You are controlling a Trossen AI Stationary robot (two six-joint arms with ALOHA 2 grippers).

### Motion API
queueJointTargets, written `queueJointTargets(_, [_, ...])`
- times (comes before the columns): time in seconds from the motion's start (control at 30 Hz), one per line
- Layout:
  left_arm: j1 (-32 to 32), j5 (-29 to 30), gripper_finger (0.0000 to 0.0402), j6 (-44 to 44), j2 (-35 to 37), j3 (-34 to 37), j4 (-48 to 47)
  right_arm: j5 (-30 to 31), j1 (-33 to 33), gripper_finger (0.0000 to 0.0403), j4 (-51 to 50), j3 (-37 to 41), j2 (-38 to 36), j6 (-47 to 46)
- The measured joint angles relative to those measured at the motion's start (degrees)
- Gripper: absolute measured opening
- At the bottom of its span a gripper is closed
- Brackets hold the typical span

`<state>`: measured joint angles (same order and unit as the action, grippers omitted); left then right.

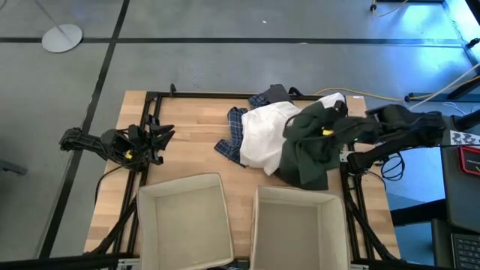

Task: Sort clothes
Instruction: Put the green shirt into the right laundry organizer

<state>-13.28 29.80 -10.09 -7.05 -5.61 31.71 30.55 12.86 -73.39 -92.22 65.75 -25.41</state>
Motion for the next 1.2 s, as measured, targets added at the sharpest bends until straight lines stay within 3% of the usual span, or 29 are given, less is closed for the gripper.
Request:
queueJointTargets(0.2, [0.00,0.00,0.0088,-0.30,0.00,0.00,0.32,-0.15,-0.09,0.0037,3.52,-6.43,0.02,4.24])
queueJointTargets(0.8, [-0.01,0.00,0.0088,-0.39,0.00,0.00,0.28,-11.91,0.45,0.0037,6.04,-28.26,7.86,10.93])
queueJointTargets(1.03, [-0.01,0.00,0.0088,-0.39,0.00,0.00,0.29,-13.23,8.87,0.0037,5.48,-33.80,10.59,10.66])
queueJointTargets(1.2, [0.00,0.00,0.0088,-0.39,0.00,0.00,0.28,-9.65,18.22,0.0037,6.51,-34.32,11.63,8.92])
